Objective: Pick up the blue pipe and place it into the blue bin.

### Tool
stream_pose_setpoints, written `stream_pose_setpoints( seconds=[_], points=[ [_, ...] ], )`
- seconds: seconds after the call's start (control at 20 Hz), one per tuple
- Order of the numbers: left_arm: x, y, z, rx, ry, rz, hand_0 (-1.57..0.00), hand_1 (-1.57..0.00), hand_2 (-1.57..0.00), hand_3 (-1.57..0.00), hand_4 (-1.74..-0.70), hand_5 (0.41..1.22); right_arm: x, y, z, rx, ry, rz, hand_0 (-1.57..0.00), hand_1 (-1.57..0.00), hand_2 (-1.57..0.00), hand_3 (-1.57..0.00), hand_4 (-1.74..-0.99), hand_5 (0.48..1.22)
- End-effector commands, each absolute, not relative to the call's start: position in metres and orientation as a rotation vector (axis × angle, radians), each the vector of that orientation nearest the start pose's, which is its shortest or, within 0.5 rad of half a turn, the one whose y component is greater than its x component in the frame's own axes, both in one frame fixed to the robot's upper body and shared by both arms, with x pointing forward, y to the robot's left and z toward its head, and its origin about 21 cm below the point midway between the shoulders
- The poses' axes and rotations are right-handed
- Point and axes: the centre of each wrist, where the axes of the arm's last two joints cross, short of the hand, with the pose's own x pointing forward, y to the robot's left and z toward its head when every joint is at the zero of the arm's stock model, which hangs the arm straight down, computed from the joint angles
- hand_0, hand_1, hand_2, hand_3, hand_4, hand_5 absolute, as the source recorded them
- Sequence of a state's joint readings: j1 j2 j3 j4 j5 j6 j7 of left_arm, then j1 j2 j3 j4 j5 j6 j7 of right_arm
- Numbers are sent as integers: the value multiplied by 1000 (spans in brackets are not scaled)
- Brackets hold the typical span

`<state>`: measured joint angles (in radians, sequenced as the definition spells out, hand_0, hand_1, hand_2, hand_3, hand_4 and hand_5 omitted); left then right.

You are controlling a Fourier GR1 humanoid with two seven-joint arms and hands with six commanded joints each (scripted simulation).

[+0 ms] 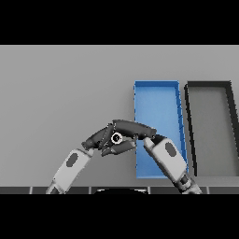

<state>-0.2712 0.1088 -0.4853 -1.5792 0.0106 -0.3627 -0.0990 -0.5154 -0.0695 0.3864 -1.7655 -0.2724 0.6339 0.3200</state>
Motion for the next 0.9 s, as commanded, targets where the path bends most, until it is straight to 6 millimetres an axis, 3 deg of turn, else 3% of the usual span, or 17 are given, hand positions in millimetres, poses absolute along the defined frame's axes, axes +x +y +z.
stream_pose_setpoints(
  seconds=[0.0, 0.1, 0.2, 0.3, 0.45, 0.55, 0.7, 0.85],
  points=[
    [268, 113, 52, -646, -1696, -913, -1224, -1003, -1024, -416, -1437, 1220, 279, -91, 166, 814, -1658, 1226, -1546, -1547, -1547, -1538, -1478, 1186],
    [271, 118, 52, -655, -1678, -968, -783, -642, -655, -266, -1251, 1220, 279, -90, 167, 816, -1659, 1232, -1555, -1556, -1556, -1550, -1481, 1198],
    [272, 121, 53, -641, -1656, -1002, -501, -410, -419, -170, -1110, 1184, 276, -90, 167, 822, -1666, 1226, -1561, -1561, -1561, -1558, -1482, 1206],
    [272, 121, 53, -614, -1671, -1021, -320, -262, -268, -108, -995, 1042, 277, -90, 168, 831, -1662, 1215, -1565, -1565, -1565, -1562, -1483, 1212],
    [271, 120, 49, -557, -1645, -1012, -163, -134, -137, -55, -880, 842, 274, -88, 167, 842, -1666, 1205, -1568, -1568, -1568, -1567, -1484, 1216],
    [273, 122, 51, -540, -1661, -1006, -104, -85, -87, -35, -836, 754, 277, -89, 170, 833, -1679, 1192, -1569, -1569, -1569, -1568, -1485, 1218],
    [274, 121, 48, -545, -1653, -982, -53, -43, -44, -17, -830, 659, 276, -89, 168, 822, -1690, 1193, -1570, -1570, -1570, -1570, -1485, 1219],
    [271, 126, 48, -516, -1578, -932, -27, -22, -22, -8, -865, 616, 278, -89, 169, 836, -1705, 1164, -1570, -1570, -1570, -1570, -1490, 1220]
  ],
)
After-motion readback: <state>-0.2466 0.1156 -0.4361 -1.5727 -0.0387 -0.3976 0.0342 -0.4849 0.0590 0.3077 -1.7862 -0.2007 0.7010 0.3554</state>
